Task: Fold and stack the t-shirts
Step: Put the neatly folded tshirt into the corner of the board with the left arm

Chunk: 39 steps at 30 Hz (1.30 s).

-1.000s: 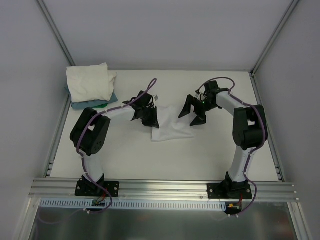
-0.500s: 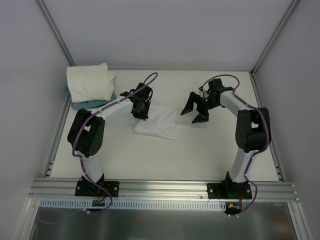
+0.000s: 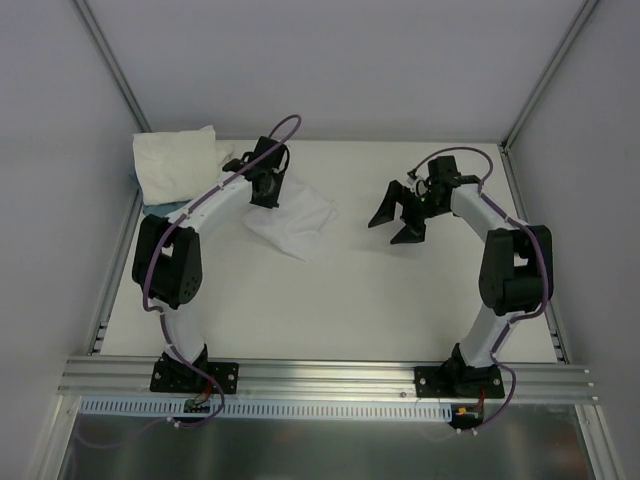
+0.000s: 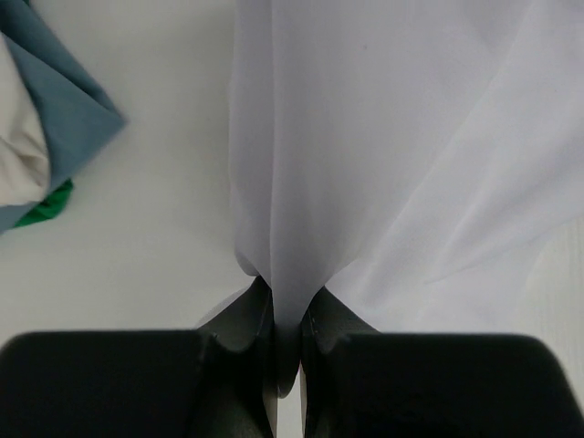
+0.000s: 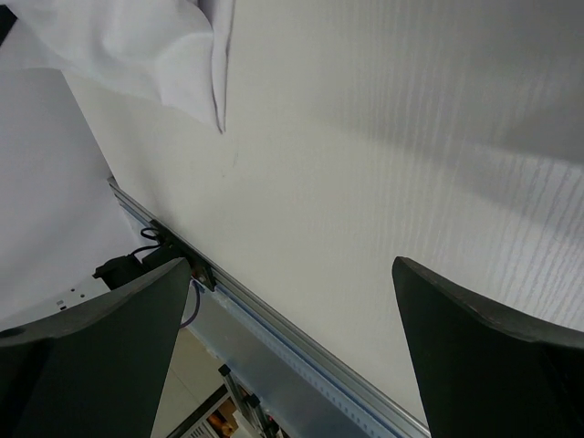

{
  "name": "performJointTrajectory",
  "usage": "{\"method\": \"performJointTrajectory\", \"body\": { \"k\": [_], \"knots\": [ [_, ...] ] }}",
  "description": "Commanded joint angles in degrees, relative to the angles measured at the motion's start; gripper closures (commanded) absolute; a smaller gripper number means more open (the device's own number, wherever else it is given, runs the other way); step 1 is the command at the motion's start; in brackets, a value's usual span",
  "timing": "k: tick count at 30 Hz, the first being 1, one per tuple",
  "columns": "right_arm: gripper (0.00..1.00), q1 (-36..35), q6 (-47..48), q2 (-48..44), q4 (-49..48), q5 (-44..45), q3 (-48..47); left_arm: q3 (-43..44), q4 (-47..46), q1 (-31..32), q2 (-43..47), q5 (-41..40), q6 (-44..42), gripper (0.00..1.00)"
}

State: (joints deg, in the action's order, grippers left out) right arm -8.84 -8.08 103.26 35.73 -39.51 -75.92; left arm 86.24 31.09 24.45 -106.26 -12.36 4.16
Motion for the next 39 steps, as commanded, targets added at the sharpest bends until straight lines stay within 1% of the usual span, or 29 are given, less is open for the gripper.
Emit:
{"method": "performJointTrajectory", "body": {
  "k": [1, 6, 14, 20, 27, 35, 39],
  "knots": [
    [0.0, 1.0, 0.9, -3.8, 0.6, -0.7, 0.9, 4.5, 1.7, -1.3, -1.5, -4.0, -5.6, 1.0],
    [0.0, 1.5, 1.0, -4.6, 1.0, -0.5, 1.4, 9.2, 1.6, -3.3, -4.1, -4.7, -8.0, 1.0],
    [0.01, 2.0, 1.6, -5.7, 2.2, 0.1, 1.9, 12.3, 0.9, -6.8, -8.2, -4.9, -8.3, 1.0],
    [0.0, 2.7, 3.3, -6.8, 5.1, 1.4, 2.1, 17.2, 0.1, -9.9, -11.2, -6.6, -9.3, 1.0],
    [0.0, 3.1, 3.2, -7.8, 5.4, 2.2, 3.1, 22.3, -1.9, -12.7, -12.0, -5.1, -8.2, 1.0],
    [0.01, 3.2, 1.9, -6.5, 4.7, 2.1, 2.4, 26.5, -4.6, -13.1, -11.1, -7.4, -9.3, 1.0],
    [0.01, 3.2, 1.6, -6.1, 4.2, 2.1, 2.5, 27.3, -6.0, -14.2, -9.9, -8.7, -10.0, 1.0]
  ]
}}
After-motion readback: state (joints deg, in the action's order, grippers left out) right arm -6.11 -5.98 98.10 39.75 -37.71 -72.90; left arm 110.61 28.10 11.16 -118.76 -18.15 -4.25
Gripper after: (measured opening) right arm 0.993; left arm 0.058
